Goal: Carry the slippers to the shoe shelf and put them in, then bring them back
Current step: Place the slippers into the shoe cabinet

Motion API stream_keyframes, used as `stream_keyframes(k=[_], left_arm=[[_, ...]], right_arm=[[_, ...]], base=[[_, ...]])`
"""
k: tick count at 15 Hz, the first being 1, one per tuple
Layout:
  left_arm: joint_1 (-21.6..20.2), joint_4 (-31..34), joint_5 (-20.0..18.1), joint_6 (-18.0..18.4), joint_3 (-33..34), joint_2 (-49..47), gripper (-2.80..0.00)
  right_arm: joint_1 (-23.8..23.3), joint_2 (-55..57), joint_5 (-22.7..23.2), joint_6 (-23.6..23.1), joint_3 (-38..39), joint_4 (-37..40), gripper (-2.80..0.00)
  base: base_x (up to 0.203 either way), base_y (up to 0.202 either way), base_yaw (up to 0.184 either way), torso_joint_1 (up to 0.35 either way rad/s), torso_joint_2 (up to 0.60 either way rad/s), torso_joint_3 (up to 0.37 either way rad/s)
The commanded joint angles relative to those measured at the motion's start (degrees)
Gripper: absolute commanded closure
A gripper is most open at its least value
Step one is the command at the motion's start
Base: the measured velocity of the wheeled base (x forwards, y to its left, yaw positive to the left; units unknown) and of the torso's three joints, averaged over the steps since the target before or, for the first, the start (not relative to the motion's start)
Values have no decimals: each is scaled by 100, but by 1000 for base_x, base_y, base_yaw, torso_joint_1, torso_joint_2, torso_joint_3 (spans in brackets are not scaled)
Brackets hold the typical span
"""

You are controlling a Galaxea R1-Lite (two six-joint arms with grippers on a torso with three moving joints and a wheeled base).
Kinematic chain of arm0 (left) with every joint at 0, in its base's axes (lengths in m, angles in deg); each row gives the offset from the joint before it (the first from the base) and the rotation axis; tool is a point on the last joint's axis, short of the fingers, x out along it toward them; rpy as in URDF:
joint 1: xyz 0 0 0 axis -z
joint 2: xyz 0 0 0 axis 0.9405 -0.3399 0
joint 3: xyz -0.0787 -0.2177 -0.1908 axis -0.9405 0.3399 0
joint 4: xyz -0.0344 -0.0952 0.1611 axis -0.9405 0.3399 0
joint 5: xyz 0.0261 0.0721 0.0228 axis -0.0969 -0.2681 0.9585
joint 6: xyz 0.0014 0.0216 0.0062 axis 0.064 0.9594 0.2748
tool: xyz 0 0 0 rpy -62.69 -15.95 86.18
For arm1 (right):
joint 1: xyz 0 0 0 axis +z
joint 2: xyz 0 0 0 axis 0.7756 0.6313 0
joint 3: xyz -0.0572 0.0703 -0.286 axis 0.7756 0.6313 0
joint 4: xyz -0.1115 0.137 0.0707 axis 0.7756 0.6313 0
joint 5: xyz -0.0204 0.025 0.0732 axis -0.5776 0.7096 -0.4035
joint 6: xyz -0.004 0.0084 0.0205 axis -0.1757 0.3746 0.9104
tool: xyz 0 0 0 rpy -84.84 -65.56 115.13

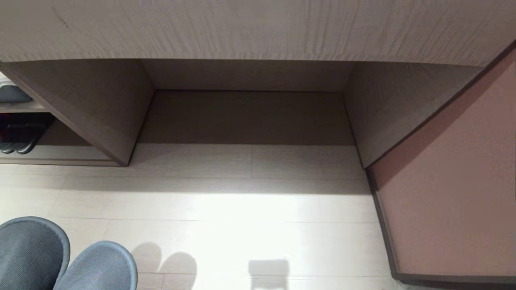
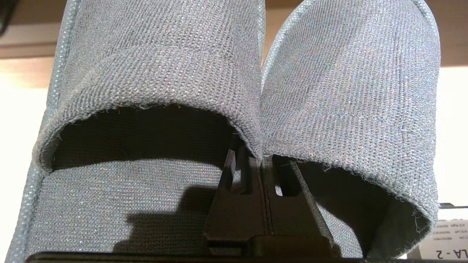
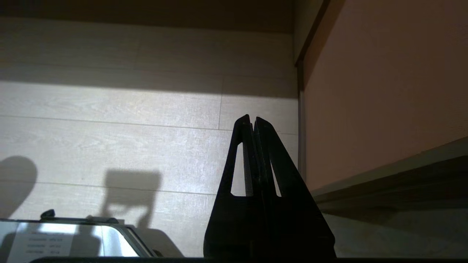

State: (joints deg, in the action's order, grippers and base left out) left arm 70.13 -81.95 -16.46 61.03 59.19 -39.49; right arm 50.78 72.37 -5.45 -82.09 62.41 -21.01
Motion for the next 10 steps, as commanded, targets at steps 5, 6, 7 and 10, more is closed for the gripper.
stream_keyframes(k=[5, 6, 7, 10], left_arm=[[0, 0, -1, 4, 1, -9, 0], [0, 0, -1, 4, 1, -9, 0], [0, 0, -1, 4, 1, -9, 0], [0, 0, -1, 4, 1, -9, 0]], right_arm=[[-1, -4, 5, 0, 0, -2, 0], [7, -4, 5, 0, 0, -2, 0], [-1, -4, 5, 0, 0, -2, 0], [3, -4, 5, 0, 0, -2, 0]], base=[[0, 0, 0, 2, 2, 202], [0, 0, 0, 2, 2, 204], [0, 0, 0, -2, -5, 198], [0, 0, 0, 4, 2, 203]])
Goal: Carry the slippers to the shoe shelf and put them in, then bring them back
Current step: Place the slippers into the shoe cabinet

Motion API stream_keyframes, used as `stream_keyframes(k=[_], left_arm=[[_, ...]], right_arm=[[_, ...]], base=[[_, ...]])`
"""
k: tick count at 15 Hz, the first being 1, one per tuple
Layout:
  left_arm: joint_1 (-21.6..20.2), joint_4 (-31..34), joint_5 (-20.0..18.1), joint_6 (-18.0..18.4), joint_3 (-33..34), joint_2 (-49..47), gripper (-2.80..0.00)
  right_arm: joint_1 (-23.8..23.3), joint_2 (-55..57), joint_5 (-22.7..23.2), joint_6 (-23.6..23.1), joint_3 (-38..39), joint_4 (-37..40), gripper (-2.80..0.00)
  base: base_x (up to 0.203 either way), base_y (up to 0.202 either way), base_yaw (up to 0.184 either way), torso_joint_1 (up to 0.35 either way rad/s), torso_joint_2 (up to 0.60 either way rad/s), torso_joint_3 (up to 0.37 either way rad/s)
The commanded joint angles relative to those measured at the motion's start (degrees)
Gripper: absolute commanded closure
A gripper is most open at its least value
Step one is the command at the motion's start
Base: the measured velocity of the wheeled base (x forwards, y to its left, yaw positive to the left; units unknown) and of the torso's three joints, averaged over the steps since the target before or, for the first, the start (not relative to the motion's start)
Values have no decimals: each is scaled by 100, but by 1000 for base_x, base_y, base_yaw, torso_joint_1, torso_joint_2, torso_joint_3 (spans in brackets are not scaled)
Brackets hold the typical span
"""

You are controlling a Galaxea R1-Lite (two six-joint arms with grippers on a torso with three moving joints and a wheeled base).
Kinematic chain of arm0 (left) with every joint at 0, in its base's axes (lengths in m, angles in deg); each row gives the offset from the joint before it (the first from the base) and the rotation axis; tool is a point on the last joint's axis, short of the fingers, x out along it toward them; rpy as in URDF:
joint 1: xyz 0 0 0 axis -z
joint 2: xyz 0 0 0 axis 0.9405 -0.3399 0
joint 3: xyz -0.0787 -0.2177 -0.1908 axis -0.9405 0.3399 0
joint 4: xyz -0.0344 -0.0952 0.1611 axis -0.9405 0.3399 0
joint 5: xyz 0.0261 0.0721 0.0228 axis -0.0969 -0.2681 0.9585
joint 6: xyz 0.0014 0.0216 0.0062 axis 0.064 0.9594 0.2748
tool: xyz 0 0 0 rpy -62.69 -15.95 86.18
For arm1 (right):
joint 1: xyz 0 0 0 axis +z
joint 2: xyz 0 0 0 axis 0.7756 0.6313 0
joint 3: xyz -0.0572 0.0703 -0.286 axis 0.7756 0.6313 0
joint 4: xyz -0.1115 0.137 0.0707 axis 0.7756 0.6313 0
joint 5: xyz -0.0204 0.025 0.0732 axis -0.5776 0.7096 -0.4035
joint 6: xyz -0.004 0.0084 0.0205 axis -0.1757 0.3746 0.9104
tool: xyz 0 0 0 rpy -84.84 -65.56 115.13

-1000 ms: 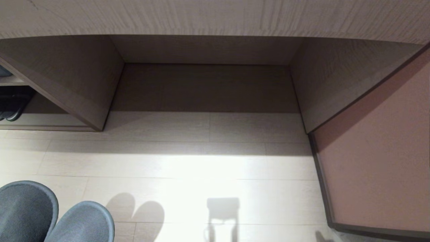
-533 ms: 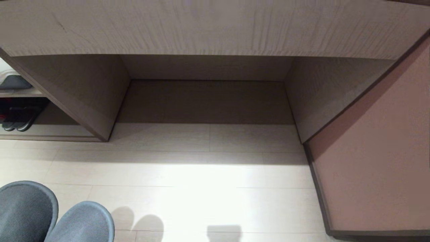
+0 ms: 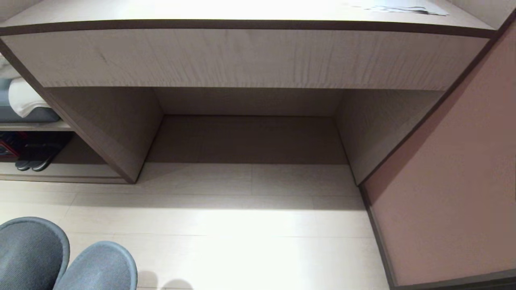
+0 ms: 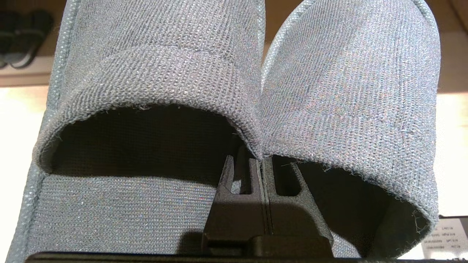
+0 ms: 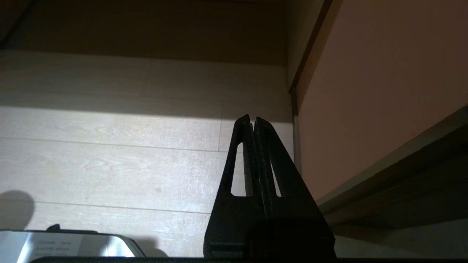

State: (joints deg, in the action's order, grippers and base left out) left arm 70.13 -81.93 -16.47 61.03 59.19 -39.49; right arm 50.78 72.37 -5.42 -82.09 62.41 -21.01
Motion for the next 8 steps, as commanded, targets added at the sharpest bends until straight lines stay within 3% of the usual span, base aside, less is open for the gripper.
stream_keyframes(k=[1, 8], left_arm=[[0, -2, -1, 4, 1, -9, 0], [0, -2, -1, 4, 1, -9, 0]], right_arm=[[-1, -4, 2, 0, 0, -2, 0], [-1, -4, 2, 0, 0, -2, 0]], base=[[0, 0, 0, -2, 2, 212], [0, 0, 0, 1, 4, 201]])
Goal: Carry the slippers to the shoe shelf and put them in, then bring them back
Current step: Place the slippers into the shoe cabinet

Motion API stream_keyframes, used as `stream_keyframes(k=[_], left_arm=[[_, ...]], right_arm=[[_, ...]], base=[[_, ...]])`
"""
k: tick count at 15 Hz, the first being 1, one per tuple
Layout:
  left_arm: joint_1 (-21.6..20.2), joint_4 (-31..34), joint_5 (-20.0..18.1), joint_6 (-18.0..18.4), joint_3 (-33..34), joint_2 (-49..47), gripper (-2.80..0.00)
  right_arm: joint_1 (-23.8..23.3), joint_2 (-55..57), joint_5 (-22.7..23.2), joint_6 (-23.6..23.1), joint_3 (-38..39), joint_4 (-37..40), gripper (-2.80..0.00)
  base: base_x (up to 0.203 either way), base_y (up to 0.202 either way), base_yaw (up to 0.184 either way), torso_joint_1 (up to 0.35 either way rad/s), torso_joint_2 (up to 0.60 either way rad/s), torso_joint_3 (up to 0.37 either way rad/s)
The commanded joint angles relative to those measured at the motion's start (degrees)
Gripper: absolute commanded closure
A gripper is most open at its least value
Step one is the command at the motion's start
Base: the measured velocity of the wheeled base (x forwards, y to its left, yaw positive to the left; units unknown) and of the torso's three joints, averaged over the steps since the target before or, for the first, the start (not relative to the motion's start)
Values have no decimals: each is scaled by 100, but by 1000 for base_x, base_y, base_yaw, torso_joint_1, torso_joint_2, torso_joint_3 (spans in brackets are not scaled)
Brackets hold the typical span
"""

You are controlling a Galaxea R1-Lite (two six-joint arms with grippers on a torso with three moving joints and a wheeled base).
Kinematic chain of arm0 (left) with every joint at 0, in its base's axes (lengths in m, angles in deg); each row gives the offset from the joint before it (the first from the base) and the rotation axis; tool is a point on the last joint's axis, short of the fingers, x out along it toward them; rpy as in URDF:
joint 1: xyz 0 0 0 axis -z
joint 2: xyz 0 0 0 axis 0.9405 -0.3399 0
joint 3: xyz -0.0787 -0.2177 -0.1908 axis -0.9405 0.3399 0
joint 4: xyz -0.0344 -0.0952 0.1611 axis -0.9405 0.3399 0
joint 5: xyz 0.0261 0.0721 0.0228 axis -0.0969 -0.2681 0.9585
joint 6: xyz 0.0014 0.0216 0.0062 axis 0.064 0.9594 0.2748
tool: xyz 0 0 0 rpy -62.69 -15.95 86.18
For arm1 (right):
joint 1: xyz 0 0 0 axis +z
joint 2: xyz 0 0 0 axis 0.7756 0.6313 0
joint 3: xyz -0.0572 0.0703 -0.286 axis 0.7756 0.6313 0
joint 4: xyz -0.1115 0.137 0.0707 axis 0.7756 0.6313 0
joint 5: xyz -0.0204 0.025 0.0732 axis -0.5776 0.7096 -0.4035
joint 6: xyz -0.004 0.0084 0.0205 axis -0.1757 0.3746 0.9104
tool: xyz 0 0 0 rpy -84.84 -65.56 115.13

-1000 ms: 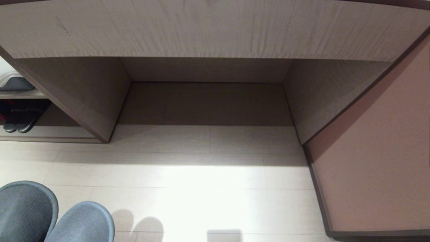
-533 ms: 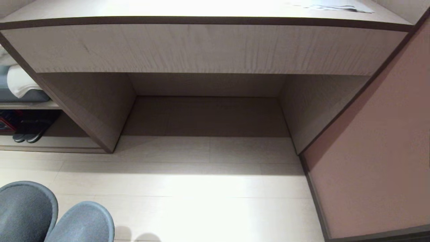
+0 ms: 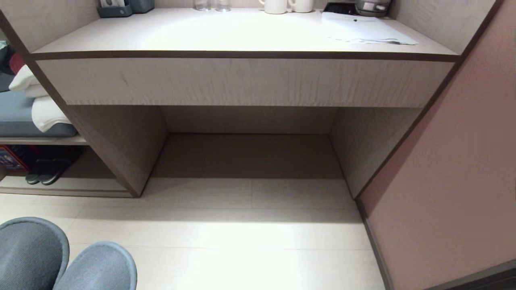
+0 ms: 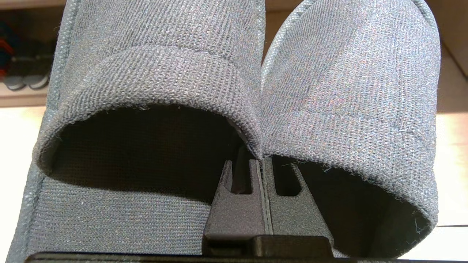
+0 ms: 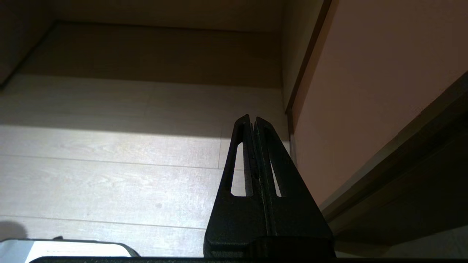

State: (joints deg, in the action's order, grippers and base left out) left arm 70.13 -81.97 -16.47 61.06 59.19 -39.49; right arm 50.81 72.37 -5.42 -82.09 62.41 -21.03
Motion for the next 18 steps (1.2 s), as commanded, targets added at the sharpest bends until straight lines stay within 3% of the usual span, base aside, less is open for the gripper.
stream_keyframes(k=[1, 13, 18], left_arm=[[0, 2, -1, 1, 1, -9, 0], [0, 2, -1, 1, 1, -9, 0], [0, 2, -1, -96, 1, 0, 0]], right_arm=[[-4, -4, 2, 0, 0, 0, 0], [-4, -4, 2, 0, 0, 0, 0], [-4, -4, 2, 0, 0, 0, 0]], base=[[0, 0, 0, 4, 1, 201], [0, 0, 0, 3, 4, 203], [0, 0, 0, -1, 3, 70]])
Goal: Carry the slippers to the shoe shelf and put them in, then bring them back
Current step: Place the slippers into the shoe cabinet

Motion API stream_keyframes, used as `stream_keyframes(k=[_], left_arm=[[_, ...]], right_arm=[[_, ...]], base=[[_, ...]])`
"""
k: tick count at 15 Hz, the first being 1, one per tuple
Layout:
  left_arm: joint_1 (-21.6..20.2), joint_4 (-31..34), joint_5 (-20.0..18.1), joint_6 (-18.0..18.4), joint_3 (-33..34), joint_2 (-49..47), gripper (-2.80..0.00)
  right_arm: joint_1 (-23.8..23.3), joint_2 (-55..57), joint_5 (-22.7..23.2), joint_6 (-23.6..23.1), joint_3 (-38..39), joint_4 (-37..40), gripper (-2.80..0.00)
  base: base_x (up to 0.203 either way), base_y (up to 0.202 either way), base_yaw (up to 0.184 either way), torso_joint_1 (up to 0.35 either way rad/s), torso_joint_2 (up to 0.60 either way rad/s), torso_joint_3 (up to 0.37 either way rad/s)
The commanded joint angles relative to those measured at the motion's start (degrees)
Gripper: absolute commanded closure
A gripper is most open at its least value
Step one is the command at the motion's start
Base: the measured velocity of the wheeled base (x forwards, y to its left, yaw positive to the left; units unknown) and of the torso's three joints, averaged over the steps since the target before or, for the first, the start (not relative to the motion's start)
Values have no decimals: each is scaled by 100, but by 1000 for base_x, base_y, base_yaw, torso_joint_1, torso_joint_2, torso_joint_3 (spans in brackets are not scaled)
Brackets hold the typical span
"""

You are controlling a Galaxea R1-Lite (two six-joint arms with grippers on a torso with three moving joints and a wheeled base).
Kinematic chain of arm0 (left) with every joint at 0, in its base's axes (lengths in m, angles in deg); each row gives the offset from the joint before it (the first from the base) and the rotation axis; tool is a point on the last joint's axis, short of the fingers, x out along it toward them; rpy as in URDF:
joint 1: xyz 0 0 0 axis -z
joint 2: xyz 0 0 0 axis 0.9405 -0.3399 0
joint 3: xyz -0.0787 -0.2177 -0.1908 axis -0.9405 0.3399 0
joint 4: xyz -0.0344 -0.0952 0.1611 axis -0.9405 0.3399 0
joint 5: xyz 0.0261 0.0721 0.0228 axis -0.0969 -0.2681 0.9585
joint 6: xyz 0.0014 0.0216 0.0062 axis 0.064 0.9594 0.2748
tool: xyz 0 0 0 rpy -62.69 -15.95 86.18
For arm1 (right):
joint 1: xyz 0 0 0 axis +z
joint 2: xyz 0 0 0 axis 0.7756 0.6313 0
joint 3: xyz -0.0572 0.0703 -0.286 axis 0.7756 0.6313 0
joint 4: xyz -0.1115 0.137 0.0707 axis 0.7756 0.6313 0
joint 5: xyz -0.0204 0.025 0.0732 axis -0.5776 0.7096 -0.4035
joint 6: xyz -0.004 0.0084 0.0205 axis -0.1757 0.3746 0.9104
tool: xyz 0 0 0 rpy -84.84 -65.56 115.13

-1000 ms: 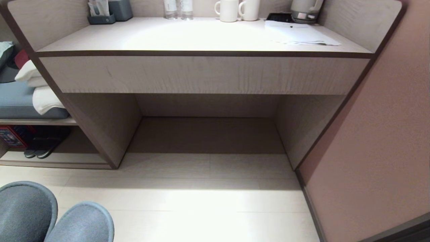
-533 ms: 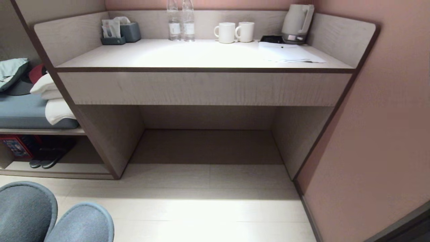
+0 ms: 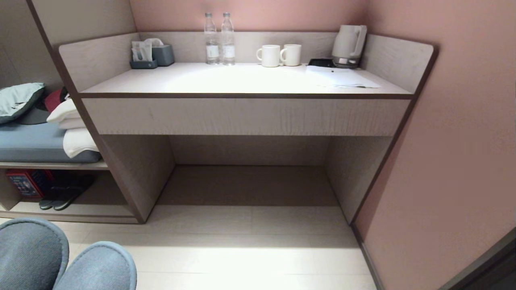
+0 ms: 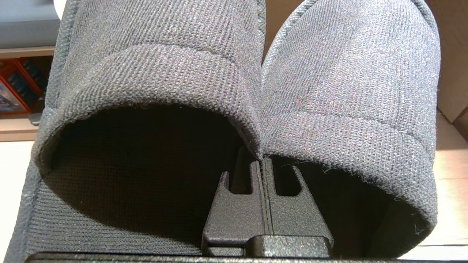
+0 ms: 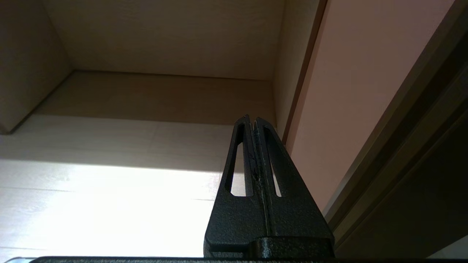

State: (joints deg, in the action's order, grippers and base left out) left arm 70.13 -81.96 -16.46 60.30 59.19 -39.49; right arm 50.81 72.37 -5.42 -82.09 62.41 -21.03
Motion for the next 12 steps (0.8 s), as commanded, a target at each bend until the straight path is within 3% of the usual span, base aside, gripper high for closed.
stream_keyframes(k=[1, 12], left_arm=[[0, 1, -1, -29, 1, 0, 0], [0, 1, -1, -29, 1, -9, 0]], right_arm=[[3, -4, 2, -1, 0, 0, 0], [5, -4, 2, -1, 0, 0, 0]], base=[[0, 0, 0, 0, 0, 0], [0, 0, 0, 0, 0, 0]])
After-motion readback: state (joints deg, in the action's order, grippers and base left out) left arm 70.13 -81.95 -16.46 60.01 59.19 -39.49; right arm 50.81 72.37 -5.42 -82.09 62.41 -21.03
